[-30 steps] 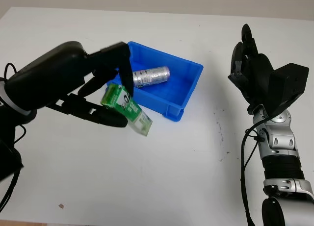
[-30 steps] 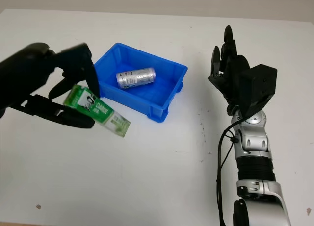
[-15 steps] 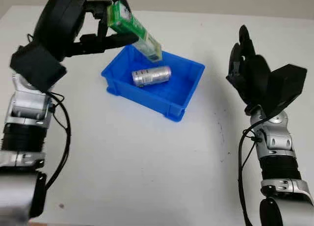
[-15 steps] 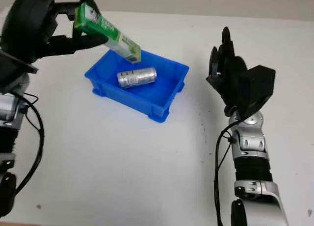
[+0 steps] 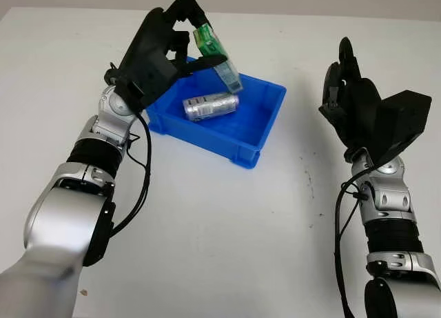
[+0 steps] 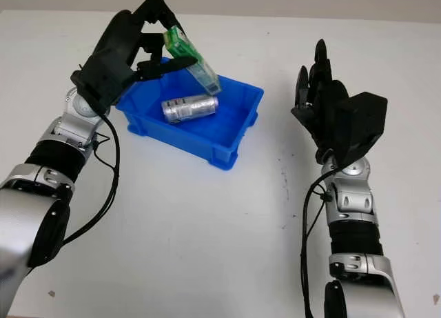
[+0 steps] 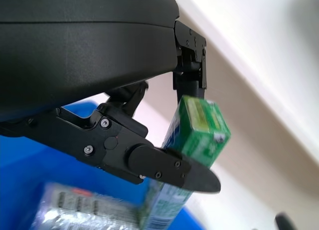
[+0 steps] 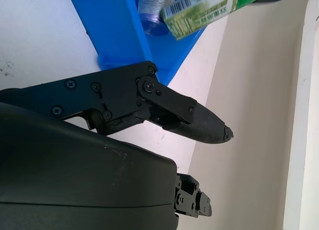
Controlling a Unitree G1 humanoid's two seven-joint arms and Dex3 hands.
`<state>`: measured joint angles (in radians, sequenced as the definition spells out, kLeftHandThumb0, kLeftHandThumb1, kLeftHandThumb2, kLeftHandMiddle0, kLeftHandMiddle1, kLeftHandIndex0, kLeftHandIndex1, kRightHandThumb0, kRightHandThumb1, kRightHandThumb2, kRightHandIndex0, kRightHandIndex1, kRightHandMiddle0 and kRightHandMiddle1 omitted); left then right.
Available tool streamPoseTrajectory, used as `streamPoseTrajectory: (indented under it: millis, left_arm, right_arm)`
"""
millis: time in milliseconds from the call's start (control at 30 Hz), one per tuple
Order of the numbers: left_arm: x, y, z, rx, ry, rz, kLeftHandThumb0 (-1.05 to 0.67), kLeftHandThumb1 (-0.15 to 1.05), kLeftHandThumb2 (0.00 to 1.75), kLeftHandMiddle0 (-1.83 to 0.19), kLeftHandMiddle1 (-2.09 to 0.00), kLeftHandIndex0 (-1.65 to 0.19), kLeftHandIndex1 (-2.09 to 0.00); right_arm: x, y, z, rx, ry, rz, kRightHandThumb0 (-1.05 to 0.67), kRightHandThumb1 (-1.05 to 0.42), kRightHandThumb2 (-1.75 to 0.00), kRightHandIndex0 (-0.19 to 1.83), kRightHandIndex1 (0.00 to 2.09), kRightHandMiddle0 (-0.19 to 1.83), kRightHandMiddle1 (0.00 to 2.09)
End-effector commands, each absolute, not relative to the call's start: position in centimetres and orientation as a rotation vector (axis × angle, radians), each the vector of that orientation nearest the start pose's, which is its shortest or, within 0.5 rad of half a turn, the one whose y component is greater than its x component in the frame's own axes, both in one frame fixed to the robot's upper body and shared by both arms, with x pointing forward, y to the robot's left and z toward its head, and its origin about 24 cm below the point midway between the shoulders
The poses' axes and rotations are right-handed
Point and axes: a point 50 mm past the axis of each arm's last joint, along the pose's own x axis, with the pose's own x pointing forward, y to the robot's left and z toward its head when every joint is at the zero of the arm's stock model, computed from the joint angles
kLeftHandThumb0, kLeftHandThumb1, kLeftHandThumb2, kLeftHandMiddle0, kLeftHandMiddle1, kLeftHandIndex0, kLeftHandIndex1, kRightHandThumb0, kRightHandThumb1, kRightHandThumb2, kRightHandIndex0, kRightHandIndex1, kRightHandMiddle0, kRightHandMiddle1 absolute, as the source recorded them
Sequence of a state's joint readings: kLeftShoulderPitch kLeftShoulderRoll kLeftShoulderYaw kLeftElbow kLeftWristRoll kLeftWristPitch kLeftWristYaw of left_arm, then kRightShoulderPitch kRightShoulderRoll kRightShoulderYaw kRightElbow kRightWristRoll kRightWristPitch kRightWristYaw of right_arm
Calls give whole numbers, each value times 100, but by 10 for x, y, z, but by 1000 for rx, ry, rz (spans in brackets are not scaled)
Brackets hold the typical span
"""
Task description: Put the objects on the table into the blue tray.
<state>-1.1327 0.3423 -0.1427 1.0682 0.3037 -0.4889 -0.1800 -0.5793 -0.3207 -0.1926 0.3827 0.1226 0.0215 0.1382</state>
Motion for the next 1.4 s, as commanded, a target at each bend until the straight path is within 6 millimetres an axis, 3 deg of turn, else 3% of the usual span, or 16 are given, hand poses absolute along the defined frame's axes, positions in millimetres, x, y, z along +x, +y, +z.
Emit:
streamPoseTrajectory:
  millis: [0, 33, 100, 233, 533, 800, 967, 1067, 1200, 1367]
  left_arm:
    - [409, 134, 221, 857, -433, -410, -59, 105, 38, -17, -65, 2, -85]
    - [409, 134, 220, 886, -414, -431, -63, 105, 40, -20, -32, -1, -58]
    - [409, 136, 220, 911, -387, -458, -70, 105, 41, -17, -10, -1, -36]
    - [408, 140, 221, 936, -369, -469, -77, 105, 48, -8, -4, 2, -18]
    - [408, 146, 223, 887, -357, -460, -82, 105, 52, -1, -4, 2, -11]
    - [405, 158, 227, 837, -425, -386, -85, 105, 55, 19, 0, 12, -4]
    - [404, 175, 232, 553, -480, -237, -81, 105, 52, 12, -5, 7, -7]
    - [405, 188, 231, 381, -482, -167, -68, 105, 55, 10, -6, 7, -6]
    - [406, 205, 220, 305, -403, -119, -66, 105, 69, 18, -1, 18, -1]
    - [407, 220, 193, 260, -261, -78, -71, 105, 73, 19, 0, 19, 0]
  right_arm:
    - [349, -225, 144, -111, -202, -19, -59, -105, -83, -19, 0, -19, 0]
    - [349, -225, 144, -115, -199, -18, -58, -105, -83, -19, 0, -19, 0]
    - [349, -224, 143, -121, -194, -18, -59, -105, -83, -19, 0, -19, 0]
    - [350, -224, 142, -121, -190, -26, -59, -105, -81, -19, 0, -19, 0]
    - [353, -223, 140, -114, -187, -28, -59, -105, -79, -19, 0, -19, 0]
    - [353, -224, 141, -117, -187, -27, -58, -105, -81, -19, 0, -19, 0]
    - [353, -223, 142, -116, -191, -24, -59, -105, -80, -19, 0, -19, 0]
    - [353, -222, 143, -112, -193, -23, -60, -105, -80, -19, 0, -19, 0]
    - [354, -220, 144, -109, -201, -20, -60, -105, -80, -19, 0, -19, 0]
    - [357, -218, 148, -95, -221, -2, -64, -105, -80, -19, 0, -19, 0]
